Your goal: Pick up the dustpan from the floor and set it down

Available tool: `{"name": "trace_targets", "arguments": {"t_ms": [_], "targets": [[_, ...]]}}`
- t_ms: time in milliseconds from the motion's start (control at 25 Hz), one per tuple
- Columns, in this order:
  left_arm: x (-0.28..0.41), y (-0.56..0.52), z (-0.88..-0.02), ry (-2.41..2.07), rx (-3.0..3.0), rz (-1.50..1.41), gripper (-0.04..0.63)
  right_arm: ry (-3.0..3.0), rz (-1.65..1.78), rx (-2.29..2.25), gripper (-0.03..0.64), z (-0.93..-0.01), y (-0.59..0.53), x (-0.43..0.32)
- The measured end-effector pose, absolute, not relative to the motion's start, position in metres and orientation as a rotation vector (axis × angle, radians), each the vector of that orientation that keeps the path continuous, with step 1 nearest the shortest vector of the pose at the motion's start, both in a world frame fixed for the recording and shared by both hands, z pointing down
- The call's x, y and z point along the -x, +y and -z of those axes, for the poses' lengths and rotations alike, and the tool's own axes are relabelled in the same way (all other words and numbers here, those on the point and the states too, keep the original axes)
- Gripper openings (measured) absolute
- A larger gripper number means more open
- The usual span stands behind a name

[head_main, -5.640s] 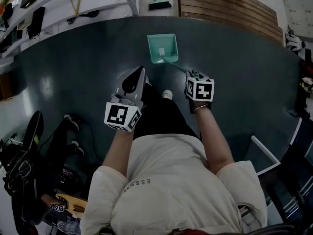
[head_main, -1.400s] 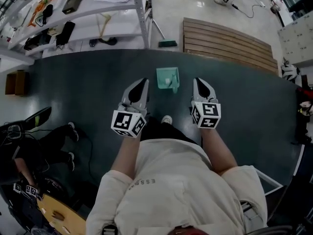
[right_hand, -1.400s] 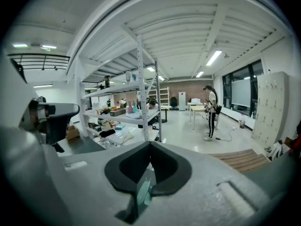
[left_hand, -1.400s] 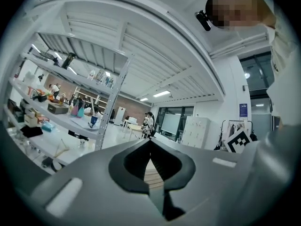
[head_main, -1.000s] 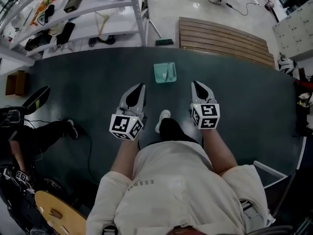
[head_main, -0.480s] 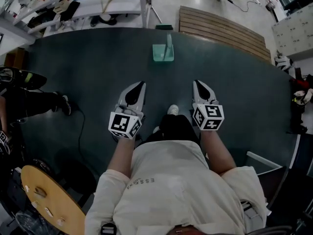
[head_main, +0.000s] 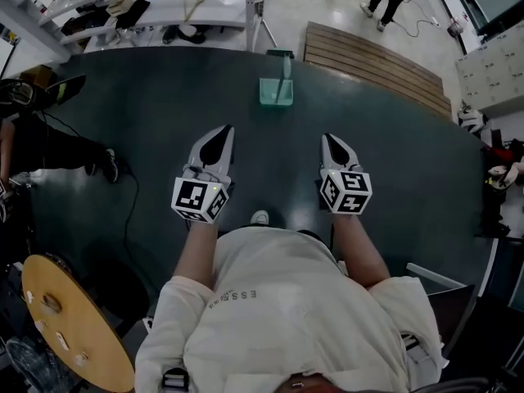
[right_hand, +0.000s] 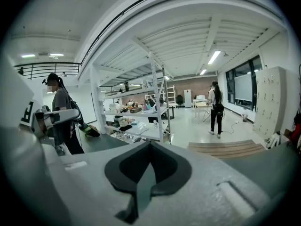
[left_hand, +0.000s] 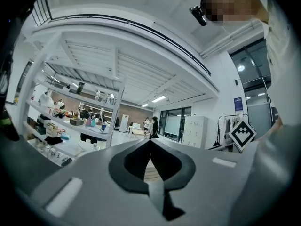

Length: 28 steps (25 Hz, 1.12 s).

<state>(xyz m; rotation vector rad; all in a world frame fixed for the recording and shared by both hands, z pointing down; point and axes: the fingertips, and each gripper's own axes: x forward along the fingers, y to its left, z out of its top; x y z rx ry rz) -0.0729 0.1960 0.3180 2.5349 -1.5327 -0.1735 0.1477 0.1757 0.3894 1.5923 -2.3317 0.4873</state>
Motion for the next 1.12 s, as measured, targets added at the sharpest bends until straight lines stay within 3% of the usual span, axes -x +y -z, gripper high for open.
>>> {"name": "trace_targets", "arguments": {"t_ms": [440, 1120], "targets": [[0.040, 0.224, -0.296, -1.477, -2.577, 0.198, 0.014, -2.374, -0.378, -1.580, -0.008, -0.363, 0.211, -0.152], [0.046, 0.229, -0.285, -1.464, -2.594, 0.223, 0.014, -2.365, -0.376, -1.598, -0.008, -0.352, 0.224, -0.152]]}}
